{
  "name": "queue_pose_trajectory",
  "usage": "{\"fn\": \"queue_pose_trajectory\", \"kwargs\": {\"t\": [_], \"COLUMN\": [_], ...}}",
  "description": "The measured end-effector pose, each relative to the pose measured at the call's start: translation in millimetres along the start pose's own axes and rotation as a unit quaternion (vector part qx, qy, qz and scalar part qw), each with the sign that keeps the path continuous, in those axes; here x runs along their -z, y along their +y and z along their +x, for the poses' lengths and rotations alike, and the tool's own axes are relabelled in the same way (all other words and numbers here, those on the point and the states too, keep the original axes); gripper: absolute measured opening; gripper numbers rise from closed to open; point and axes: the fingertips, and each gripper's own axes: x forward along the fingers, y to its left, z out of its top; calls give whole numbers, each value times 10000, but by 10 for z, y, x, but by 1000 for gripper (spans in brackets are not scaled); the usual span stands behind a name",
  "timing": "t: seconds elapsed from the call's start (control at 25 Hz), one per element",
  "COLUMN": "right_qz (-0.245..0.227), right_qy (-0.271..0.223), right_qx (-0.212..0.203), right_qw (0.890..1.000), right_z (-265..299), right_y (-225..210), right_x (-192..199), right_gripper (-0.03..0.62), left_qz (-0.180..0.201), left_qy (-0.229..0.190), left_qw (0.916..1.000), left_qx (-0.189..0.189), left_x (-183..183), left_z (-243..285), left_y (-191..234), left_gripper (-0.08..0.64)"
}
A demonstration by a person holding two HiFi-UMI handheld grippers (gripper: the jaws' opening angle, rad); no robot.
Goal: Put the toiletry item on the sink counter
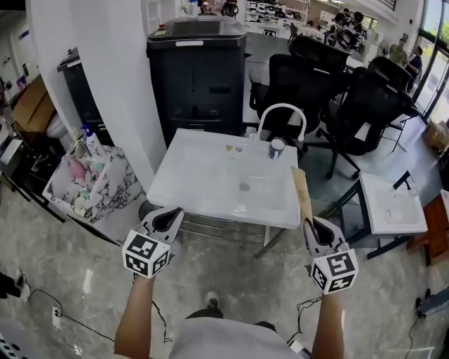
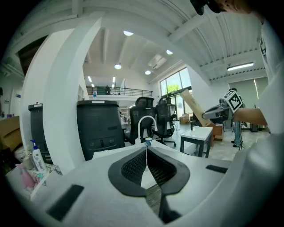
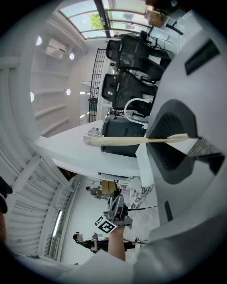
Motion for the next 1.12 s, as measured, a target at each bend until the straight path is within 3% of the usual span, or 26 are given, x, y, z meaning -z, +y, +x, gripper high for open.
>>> {"fn": "queue_pose_trajectory", "kwargs": {"t": [0.4,0.64,0.8,0.92,1.12], "right_qz": [317,74,174,544,1593], "right_qy": [477,930,1192,1370,1691], "right_qx": [-555,-1138,-1531,-1868,-2527], "right_qw": [9968,9891,9808,9713,9392], "right_z": [1375,2183,2731,3172,3815], "right_y": [368,560,601,657,891], "right_x": [46,259,433,542,735], "right_gripper": [28,27,28,26,28], "left_qz": [-456,-716,-854,-941,-1042], "left_qy": [353,580,710,843,1066], "left_qw": [9983,9955,9928,9900,9850], "left_qx": [5,-225,-452,-624,-870], "left_x": [485,694,758,794,890], "left_z": [457,623,777,911,1111], "left_y": [797,1116,1327,1509,1755], "left_gripper": [11,11,11,11,11]}}
